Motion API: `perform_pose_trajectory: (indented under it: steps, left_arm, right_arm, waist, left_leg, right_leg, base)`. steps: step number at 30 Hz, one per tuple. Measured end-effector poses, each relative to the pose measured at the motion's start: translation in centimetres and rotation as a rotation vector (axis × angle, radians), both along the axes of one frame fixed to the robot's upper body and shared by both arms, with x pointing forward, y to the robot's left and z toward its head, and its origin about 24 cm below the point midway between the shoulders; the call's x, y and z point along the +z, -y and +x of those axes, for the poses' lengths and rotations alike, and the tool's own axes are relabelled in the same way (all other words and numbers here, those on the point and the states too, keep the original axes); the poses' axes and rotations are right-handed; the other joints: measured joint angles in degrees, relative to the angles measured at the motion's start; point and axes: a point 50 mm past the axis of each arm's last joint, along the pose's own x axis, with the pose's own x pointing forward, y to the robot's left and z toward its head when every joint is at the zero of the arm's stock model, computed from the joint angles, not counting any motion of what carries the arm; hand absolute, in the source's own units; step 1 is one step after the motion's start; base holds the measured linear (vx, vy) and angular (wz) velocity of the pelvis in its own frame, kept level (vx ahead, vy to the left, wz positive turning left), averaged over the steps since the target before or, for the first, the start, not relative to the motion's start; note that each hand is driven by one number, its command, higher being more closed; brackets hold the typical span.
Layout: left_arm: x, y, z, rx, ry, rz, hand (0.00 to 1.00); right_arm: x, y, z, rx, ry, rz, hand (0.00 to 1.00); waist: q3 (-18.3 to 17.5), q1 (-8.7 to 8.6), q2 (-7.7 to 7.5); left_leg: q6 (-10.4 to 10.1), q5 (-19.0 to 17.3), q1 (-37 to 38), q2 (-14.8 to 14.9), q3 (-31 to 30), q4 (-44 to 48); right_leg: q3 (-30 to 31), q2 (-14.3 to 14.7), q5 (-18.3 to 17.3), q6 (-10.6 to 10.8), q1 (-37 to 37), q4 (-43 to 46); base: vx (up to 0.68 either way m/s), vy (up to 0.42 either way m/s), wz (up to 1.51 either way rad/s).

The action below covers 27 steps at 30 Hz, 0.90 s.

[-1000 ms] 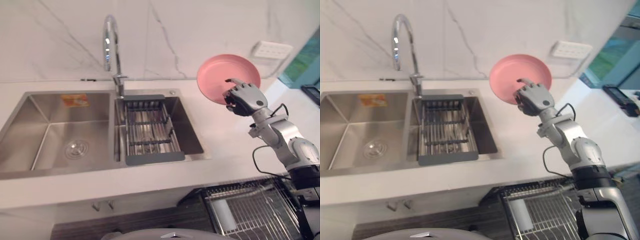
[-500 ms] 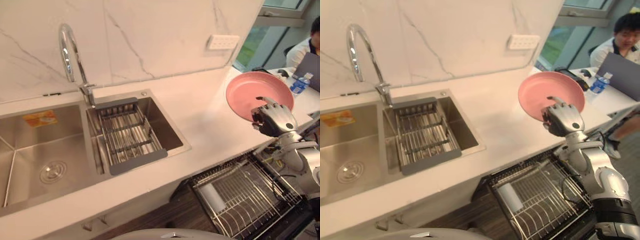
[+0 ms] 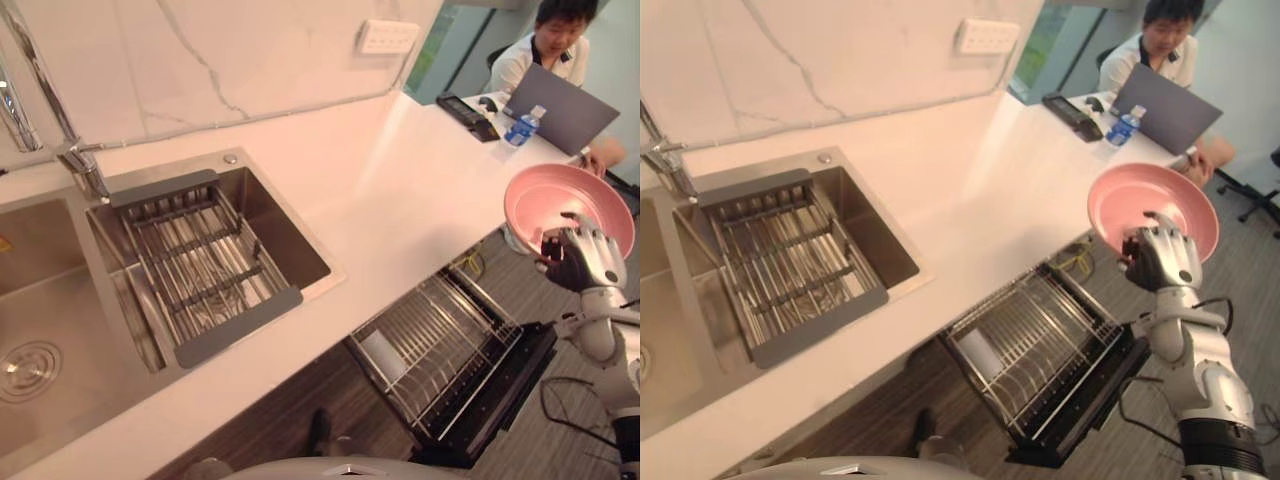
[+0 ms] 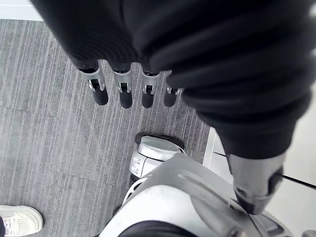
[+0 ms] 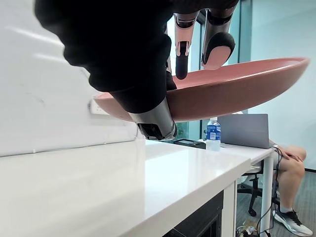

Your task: Walk over to the sink, pick up the cup, carry it to the dishwasher, place the cup inside the dishwasher, then close the dishwasher door

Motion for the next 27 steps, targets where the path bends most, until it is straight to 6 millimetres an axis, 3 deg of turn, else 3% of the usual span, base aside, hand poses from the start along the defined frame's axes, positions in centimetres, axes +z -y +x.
perform_pose_trajectory:
  steps: [3,6,10,20,27]
  left_arm:
    - [0.0,0.0,0.6,0.027,0.030,0.013,0.00]
    - [-0.1,0.4,1.4,0.037,0.087,0.033,0.00]
    - [-0.2,0.4,2.4,0.049,0.121,0.065,0.00]
    - [-0.2,0.4,2.2,0.051,0.109,0.080,0.00]
    - [-0.3,1.1,2.5,0.051,0.115,0.060,0.00]
  right_arm:
    - [0.1,0.2,0.1,-0.013,0.007,0.020,1.00]
    - [-0.2,0.5,0.0,-0.030,-0.003,0.039,1.00]
    - [-1.5,1.4,-0.8,-0.086,-0.063,0.050,1.00]
    - [-4.1,3.2,-2.6,-0.247,-0.103,0.175,1.00]
    - [-5.4,3.0,-2.9,-0.265,-0.113,0.225,1.00]
  waist:
    - [0.1,0.01,0.09]
    - [0.3,-0.05,1.15]
    - [0.2,-0.02,1.65]
    - [0.4,0.08,3.22]
    - [0.6,0.09,4.45]
  left_leg:
    - [-0.2,-0.1,0.4,0.6,0.0,-0.3]
    - [-0.6,-0.2,0.9,0.6,-0.1,-0.8]
    - [-0.7,-0.2,0.8,0.0,0.0,-1.4]
    - [-0.8,0.7,0.8,-0.6,-0.2,-2.9]
    - [-0.4,1.3,0.8,-1.4,-0.9,-3.8]
  right_leg:
    - [0.0,0.9,0.1,0.1,0.1,-0.2]
    - [1.0,1.3,0.5,0.7,0.2,-1.3]
    - [1.4,1.2,1.0,0.9,0.5,-3.1]
    - [1.3,0.9,1.6,1.5,-0.1,-3.2]
    - [1.2,0.5,1.7,1.7,-0.5,-3.2]
  base:
    - [0.03,-0.043,-0.14]
    - [-0.01,-0.019,-0.22]
    - [-0.07,0.012,-0.07]
    - [-0.02,0.008,0.00]
    - [-0.01,0.019,0.01]
